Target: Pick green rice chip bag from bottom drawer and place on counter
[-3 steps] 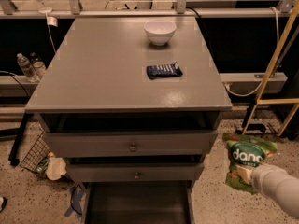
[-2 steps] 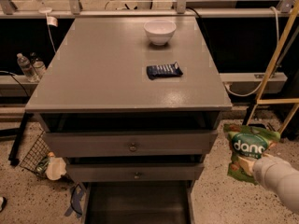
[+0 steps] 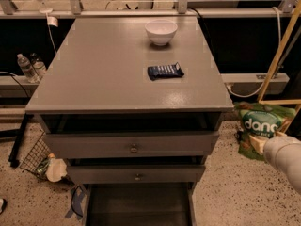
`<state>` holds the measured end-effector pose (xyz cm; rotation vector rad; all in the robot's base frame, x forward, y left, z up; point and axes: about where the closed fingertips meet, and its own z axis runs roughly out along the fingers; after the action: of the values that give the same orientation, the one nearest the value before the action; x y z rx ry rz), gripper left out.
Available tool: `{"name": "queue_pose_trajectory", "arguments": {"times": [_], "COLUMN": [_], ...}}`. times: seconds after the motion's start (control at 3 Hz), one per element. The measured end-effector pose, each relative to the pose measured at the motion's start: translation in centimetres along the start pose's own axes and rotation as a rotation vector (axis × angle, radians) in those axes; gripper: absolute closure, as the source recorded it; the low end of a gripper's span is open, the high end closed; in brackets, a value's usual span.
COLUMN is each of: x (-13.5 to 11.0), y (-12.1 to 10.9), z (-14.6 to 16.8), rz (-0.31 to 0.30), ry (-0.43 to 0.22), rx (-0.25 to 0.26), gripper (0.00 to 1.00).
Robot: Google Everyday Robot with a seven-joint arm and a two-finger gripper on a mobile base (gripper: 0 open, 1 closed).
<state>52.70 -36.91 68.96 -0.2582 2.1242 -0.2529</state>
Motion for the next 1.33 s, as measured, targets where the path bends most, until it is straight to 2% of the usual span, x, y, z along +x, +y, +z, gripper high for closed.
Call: {"name": "queue_pose_trajectory", "arguments": {"times": [0.33, 0.67, 1.0, 1.33], "x": [-4.6, -7.9, -8.2, -9.9], "y": [-2.7, -4.4, -4.5, -4.9], "z": [-1.1, -2.7, -2.8, -3.2], "rz": [-0.031, -0.043, -0.043, -0.064], "ry": [-0.066, -0.116, -0.12, -0.152], "rx": [0.057, 0.086, 0.088, 0.097], "gripper": [1.0, 1.0, 1.0, 1.0]}}
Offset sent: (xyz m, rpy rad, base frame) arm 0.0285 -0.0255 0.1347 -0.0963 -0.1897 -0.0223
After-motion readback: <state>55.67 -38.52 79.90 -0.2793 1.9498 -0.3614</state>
